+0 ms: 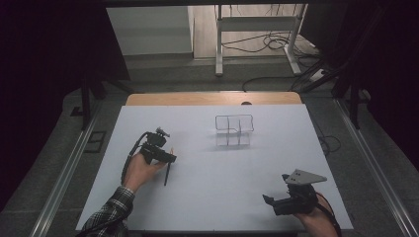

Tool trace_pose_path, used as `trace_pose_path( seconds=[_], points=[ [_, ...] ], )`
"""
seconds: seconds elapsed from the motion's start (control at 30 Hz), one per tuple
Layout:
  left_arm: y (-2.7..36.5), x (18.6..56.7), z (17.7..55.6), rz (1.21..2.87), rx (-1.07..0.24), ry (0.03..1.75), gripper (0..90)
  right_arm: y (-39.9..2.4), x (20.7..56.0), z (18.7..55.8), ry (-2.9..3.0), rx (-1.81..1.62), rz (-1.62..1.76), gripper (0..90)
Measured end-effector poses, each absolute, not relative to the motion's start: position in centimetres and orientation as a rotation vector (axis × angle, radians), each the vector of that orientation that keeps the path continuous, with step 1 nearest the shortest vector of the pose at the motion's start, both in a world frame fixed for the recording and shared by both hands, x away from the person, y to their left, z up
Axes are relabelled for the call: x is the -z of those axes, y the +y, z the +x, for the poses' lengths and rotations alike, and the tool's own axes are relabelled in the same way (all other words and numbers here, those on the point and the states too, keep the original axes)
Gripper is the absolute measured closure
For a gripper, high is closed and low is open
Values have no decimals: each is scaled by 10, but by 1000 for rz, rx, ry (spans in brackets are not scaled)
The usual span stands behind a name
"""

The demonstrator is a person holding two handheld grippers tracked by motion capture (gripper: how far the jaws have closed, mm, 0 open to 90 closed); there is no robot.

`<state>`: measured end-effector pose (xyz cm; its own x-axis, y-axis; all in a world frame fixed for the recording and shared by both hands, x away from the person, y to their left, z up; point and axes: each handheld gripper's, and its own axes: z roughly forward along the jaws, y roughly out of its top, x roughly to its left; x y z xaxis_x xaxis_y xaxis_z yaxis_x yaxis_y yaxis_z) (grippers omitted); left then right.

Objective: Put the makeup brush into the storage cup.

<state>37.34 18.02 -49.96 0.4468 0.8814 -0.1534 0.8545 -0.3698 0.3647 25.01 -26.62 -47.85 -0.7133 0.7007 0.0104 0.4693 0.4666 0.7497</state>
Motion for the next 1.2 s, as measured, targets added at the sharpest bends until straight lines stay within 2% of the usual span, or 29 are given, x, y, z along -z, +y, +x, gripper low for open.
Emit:
trace_pose_path(
  seconds=[0.23,0.67,0.77,0.8,0.83,1.2],
  points=[
    [182,505,379,2299,-59,1535,576,-265,479,250,2431,-1088,987,26],
    [178,509,376,2349,-7,1547,672,-264,480,250,2442,-1082,977,28],
    [175,509,376,2379,-40,1553,770,-264,480,250,2447,-1078,974,29],
    [174,509,376,2391,-54,1560,770,-264,480,250,2447,-1078,974,29],
    [174,509,376,2400,-58,1568,825,-264,480,250,2448,-1077,973,29],
    [174,509,377,2408,-54,1553,835,-264,480,250,2451,-1075,969,31]
  ],
)
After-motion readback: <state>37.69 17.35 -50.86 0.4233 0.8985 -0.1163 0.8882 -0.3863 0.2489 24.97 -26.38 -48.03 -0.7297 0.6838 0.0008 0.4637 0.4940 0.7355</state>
